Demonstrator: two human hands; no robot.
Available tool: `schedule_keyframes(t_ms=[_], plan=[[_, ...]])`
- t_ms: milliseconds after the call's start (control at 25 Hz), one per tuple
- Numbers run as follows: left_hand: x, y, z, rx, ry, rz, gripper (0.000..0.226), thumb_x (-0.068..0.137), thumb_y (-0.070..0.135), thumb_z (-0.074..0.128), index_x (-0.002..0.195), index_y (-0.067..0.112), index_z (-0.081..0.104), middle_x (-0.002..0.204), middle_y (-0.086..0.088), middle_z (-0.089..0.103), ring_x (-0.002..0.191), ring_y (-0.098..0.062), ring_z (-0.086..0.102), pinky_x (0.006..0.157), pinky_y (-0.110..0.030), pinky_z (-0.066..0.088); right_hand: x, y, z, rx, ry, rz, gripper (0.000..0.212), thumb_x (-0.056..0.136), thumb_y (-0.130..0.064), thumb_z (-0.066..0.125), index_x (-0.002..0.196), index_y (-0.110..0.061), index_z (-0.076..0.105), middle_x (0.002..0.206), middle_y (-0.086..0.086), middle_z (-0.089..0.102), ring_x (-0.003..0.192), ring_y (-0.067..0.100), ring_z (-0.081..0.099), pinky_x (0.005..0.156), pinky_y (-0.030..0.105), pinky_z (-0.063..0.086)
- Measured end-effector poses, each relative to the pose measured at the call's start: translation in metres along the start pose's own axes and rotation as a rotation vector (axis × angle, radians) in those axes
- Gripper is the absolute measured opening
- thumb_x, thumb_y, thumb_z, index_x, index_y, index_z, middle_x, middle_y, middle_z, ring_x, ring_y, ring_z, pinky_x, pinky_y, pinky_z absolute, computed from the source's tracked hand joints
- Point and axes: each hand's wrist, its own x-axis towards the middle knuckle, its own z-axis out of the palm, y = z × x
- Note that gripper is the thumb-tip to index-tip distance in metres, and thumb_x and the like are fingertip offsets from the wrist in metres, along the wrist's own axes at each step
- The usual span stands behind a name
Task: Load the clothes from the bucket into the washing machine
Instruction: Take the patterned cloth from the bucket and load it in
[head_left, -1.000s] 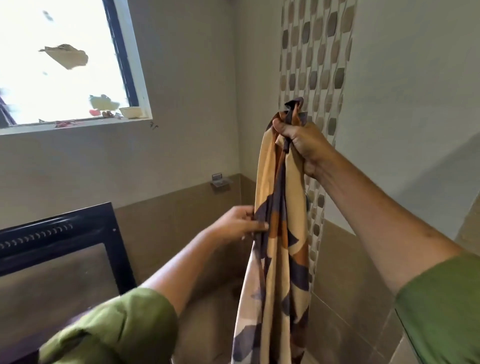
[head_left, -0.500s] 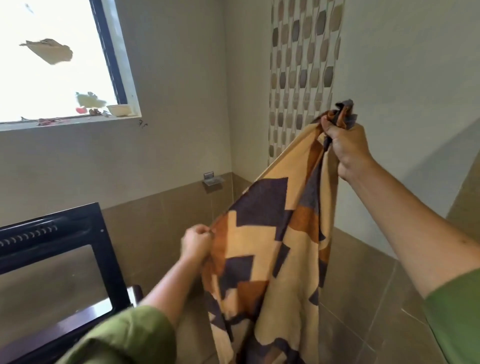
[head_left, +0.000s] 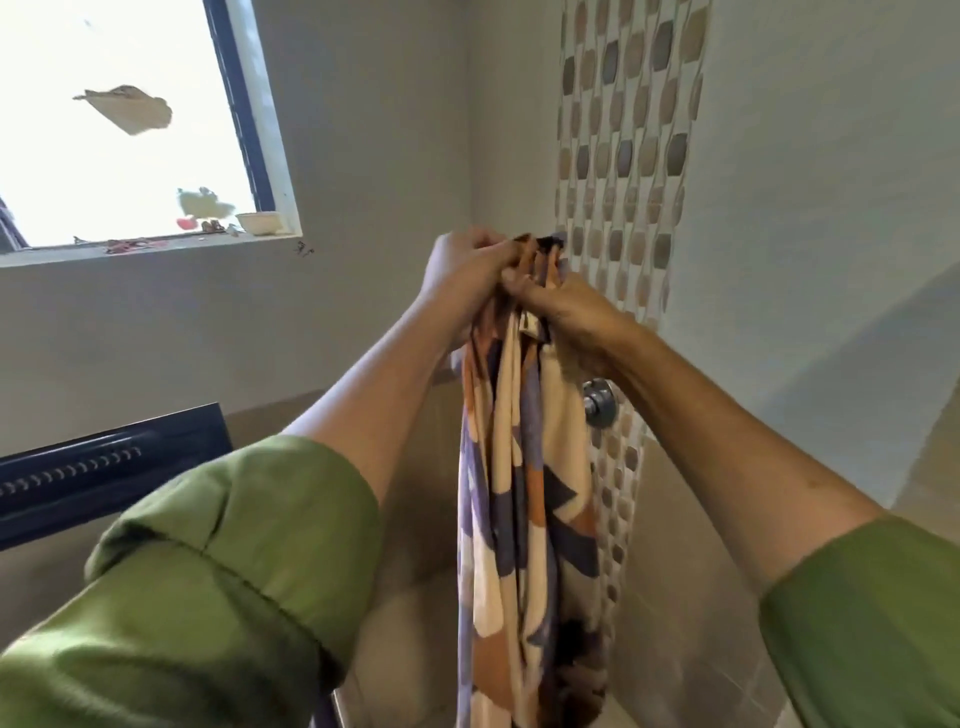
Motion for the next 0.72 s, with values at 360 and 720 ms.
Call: schedule_keyframes(t_ms=[360, 720], plan=[[-0.076, -0.121, -0.013, 0.354, -0.545, -0.235, 0.022, 0.089, 0.011, 0.064, 0.11, 0.008, 0.062, 0.089, -0.001, 0.065, 0.071, -0.006, 0.063, 0.062, -0.018, 0.051, 0.016, -0.015, -0.009, 0.059, 0.459, -0.058, 0.018, 0.083, -0.011, 0.069, 0.066, -0.016, 0.065, 0.053, -0.005, 0.067, 0.05, 0.008, 0.064, 0.059, 0.025, 0.053], [-0.122, -0.22, -0.001, 0.057, -0.328, -0.562, 0.015, 0.099, 0.011, 0.048, 0.094, 0.014, 0.062, 0.087, -0.006, 0.064, 0.077, -0.015, 0.062, 0.066, -0.035, 0.054, 0.019, -0.004, -0.033, 0.106, 0.674, -0.087, 0.009, 0.08, -0.016, 0.069, 0.075, -0.021, 0.064, 0.071, -0.002, 0.067, 0.074, 0.019, 0.069, 0.079, 0.034, 0.059]])
